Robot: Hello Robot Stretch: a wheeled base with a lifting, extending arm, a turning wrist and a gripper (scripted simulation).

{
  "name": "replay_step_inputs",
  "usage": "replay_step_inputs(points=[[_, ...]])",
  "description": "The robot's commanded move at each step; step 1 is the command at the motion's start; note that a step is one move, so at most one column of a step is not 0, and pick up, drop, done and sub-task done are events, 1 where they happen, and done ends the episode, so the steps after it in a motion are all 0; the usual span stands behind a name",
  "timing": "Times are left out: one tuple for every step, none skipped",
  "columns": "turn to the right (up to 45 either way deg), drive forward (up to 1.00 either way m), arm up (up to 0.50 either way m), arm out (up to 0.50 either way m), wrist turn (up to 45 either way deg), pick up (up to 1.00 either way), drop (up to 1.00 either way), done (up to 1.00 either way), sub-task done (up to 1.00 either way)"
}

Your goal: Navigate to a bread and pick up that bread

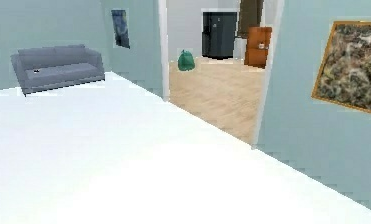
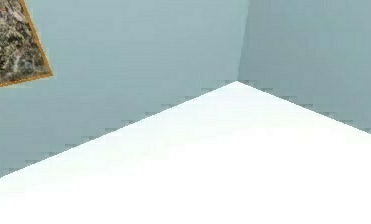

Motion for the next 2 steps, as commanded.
replay_step_inputs(points=[[3.0, 0.00, 0.00, 0.00, 0.0, 0.00, 0.00, 0.00, 0.00], [0.0, 1.00, 0.00, 0.00, 0.0, 0.00, 0.00, 0.00, 0.00]])
